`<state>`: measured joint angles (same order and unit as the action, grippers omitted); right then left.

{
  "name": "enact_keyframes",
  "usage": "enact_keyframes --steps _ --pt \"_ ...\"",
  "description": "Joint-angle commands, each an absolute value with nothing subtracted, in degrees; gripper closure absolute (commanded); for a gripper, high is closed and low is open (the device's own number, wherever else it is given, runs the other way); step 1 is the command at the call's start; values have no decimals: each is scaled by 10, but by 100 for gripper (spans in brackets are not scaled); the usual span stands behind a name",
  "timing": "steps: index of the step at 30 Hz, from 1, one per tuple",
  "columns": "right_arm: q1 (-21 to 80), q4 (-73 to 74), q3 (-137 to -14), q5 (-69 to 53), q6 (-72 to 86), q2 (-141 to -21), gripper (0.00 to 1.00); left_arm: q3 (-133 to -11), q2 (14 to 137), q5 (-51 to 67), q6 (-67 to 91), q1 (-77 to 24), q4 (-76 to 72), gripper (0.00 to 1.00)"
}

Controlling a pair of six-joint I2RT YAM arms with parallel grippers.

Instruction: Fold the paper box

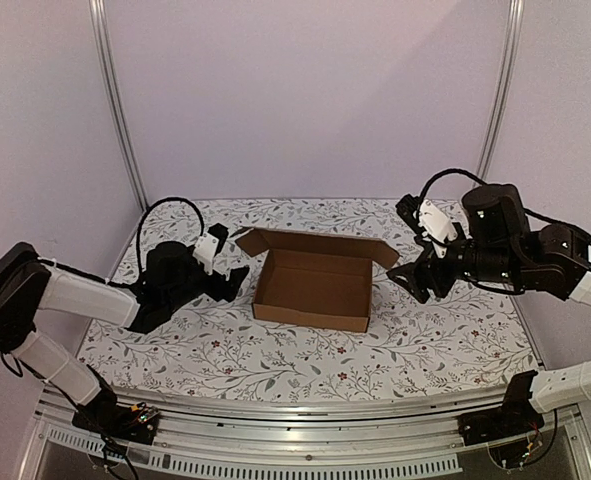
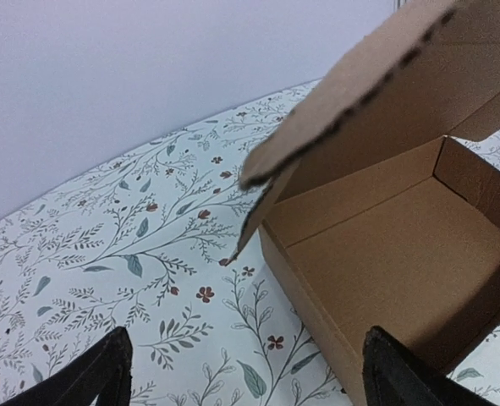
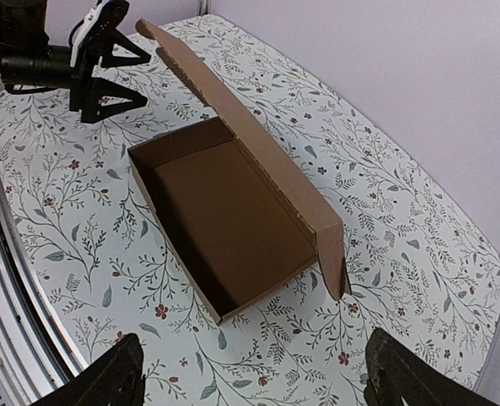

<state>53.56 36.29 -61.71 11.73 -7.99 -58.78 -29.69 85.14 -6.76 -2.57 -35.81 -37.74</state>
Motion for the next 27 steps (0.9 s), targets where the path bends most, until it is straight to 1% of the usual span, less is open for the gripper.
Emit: enact_keyframes --steps 1,4,8,11,12,13,15,21,27 --pt "532 345 -595 97 -61 -568 11 -265 888 -7 -49 -331 -564 7" --pt "533 345 -586 95 -58 -558 11 -272 907 40 -52 -324 -582 9" --pt "532 345 -580 94 -54 -547 11 -259 942 66 -62 -318 -680 13" --pt "532 345 -575 88 -50 -538 10 -264 964 68 -59 -313 -709 16" --pt "532 345 -574 86 -49 -536 10 -268 970 76 -59 -311 -713 18" --pt "532 346 -573 84 -48 -533 10 -273 976 91 -61 -309 -718 24" --pt "532 346 -572 83 -47 -531 10 -280 992 111 -62 -307 -732 29" --pt "532 354 -571 85 -41 -527 10 -284 1021 110 -60 -303 -790 33" --pt "532 359 -566 85 -32 -523 10 -297 1030 114 -67 -302 -795 36"
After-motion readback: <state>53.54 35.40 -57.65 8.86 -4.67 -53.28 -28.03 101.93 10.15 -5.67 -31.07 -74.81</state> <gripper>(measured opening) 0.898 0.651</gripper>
